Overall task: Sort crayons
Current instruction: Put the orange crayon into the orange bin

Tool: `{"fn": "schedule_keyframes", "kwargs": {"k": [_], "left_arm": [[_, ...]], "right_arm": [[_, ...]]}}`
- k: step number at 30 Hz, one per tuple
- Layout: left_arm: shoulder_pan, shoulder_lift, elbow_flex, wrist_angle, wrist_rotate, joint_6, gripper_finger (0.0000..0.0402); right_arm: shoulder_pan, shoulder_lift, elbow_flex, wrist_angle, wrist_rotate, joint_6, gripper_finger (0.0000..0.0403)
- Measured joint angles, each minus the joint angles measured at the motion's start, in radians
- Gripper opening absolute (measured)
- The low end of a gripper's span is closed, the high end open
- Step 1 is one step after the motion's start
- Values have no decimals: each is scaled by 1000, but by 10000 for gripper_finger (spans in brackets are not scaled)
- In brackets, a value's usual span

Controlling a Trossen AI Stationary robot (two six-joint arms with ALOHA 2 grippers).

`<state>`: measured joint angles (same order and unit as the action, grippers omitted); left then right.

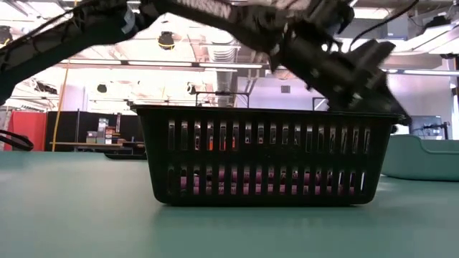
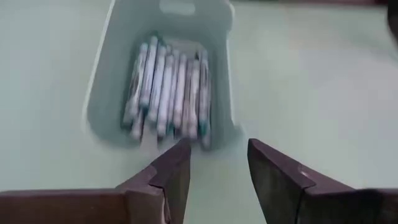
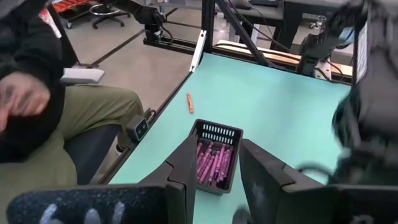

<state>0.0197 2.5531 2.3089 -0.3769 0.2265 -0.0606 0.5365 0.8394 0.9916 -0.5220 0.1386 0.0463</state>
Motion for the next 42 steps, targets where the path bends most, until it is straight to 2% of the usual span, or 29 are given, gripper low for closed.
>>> {"fn": "schedule_keyframes", "kwargs": {"k": [5,10,13,16,21,26,32,35,42], "left_arm": [[-54,-115,1,-315,-169,80,139],[-129,-223,1,-643,-324,55,135],[-193,-277,1,-836,-395,-23,135],[-272,-311,1,-992,-422,-130,134],[-443,-340,1,-1154,-445,-352,134],[-643,-332,-6,-1153,-443,-573,134],[-841,-327,-97,-992,-495,-895,134],[-891,-330,-182,-901,-513,-1026,134],[-917,-327,-404,-726,-475,-1113,134]], "right_arm": [[13,-1,0,2,2,8,117],[33,-1,0,4,38,10,117],[40,-1,0,7,47,10,117],[40,0,0,7,47,10,117],[40,0,0,8,48,13,117],[40,0,0,8,48,9,117],[39,14,0,40,48,-29,117],[39,28,0,77,48,-54,117],[37,81,0,121,47,-105,117]]}}
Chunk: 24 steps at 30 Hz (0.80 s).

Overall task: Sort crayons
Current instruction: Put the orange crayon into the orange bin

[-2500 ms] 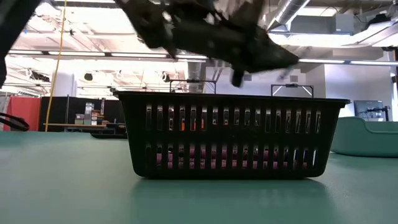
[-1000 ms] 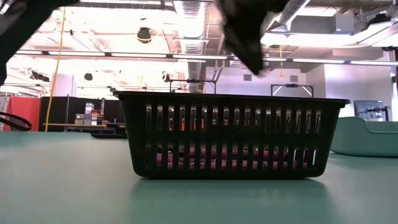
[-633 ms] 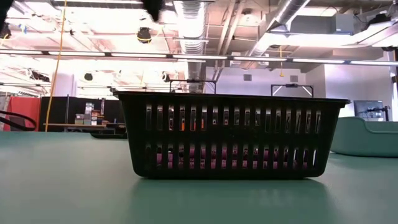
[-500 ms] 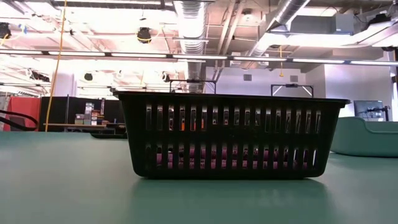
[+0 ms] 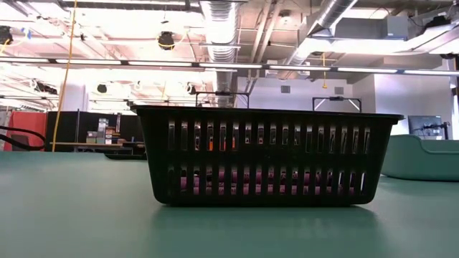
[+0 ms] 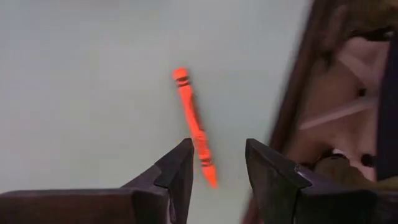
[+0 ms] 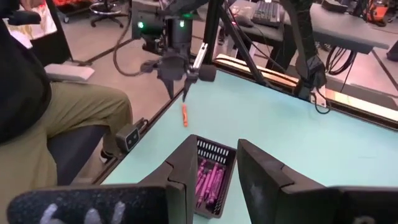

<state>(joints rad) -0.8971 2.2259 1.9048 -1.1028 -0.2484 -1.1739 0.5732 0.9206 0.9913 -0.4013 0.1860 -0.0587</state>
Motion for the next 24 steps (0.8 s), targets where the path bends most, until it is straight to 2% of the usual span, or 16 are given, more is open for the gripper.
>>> {"fn": "schedule_keyframes", "kwargs": {"k": [3,11,16,24], "left_arm": [[13,0,-49,45,5,10,134],[36,-3,-49,29,-17,47,134],[31,-3,-73,-6,-19,1,134],[8,-12,-270,237,34,-37,134]], "right_arm": [[0,20,0,-1,0,-3,117],[-6,51,0,-8,0,3,117],[-6,51,0,-10,-1,3,117],[-6,51,0,-9,-2,4,117]]}}
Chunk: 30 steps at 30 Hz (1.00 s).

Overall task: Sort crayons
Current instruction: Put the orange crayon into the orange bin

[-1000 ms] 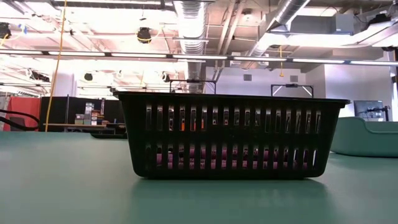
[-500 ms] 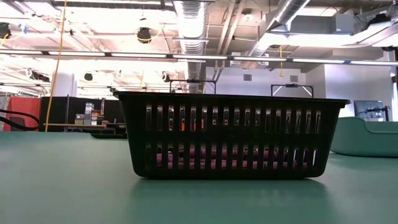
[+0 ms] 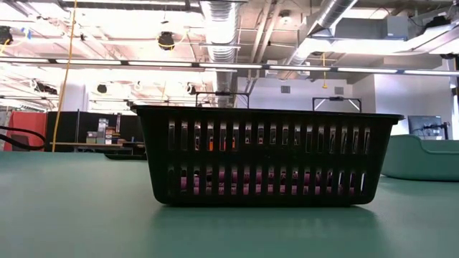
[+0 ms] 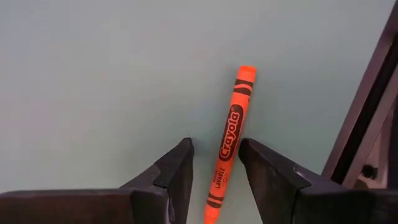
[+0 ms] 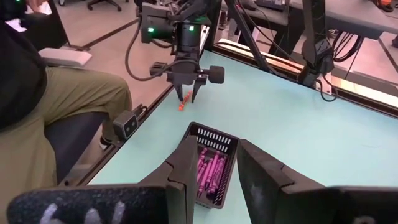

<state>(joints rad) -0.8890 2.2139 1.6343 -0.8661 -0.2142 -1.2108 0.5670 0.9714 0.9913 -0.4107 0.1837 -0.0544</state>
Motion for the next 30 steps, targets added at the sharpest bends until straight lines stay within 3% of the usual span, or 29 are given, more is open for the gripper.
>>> {"fn": "schedule_keyframes", "kwargs": {"k": [6,14,18,26,30], "left_arm": [[-6,-6,-43,-14,19,-47,118],[8,-12,-32,-58,27,38,13],[31,-58,-39,-78,-18,56,14],[129,-247,-37,-189,-290,235,13],[226,-347,-36,-220,-498,421,13]], "right_arm": [[-14,0,0,0,-2,1,117],[-13,0,0,1,-1,-3,117],[-13,0,0,1,-1,-3,117],[-13,0,0,0,-1,-6,117],[-13,0,0,0,-1,-6,117]]}}
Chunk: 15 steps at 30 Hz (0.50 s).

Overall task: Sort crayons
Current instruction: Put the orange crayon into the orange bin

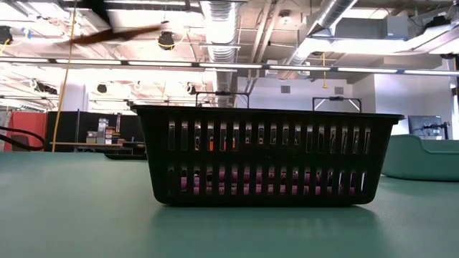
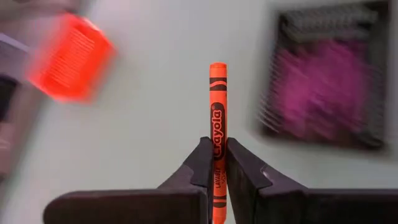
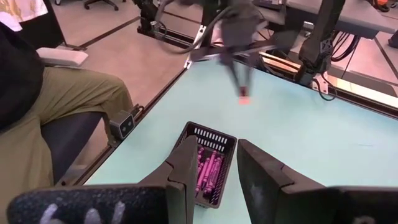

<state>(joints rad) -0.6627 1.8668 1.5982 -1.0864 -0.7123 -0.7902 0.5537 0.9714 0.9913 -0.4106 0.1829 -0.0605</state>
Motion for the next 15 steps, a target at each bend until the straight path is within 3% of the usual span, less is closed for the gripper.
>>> {"fn": "schedule_keyframes", "kwargs": {"k": [3,6,11,15], "left_arm": [[127,-48,0,-1,-52,177,12],[290,-62,-1,64,2,381,12],[602,-56,-1,239,250,704,12],[857,-35,-2,354,437,806,12]], "right_arm": [[0,0,0,-1,0,0,117],[0,0,0,-4,0,-1,117],[0,0,0,-32,0,-1,117],[0,0,0,-65,0,-9,117]]}}
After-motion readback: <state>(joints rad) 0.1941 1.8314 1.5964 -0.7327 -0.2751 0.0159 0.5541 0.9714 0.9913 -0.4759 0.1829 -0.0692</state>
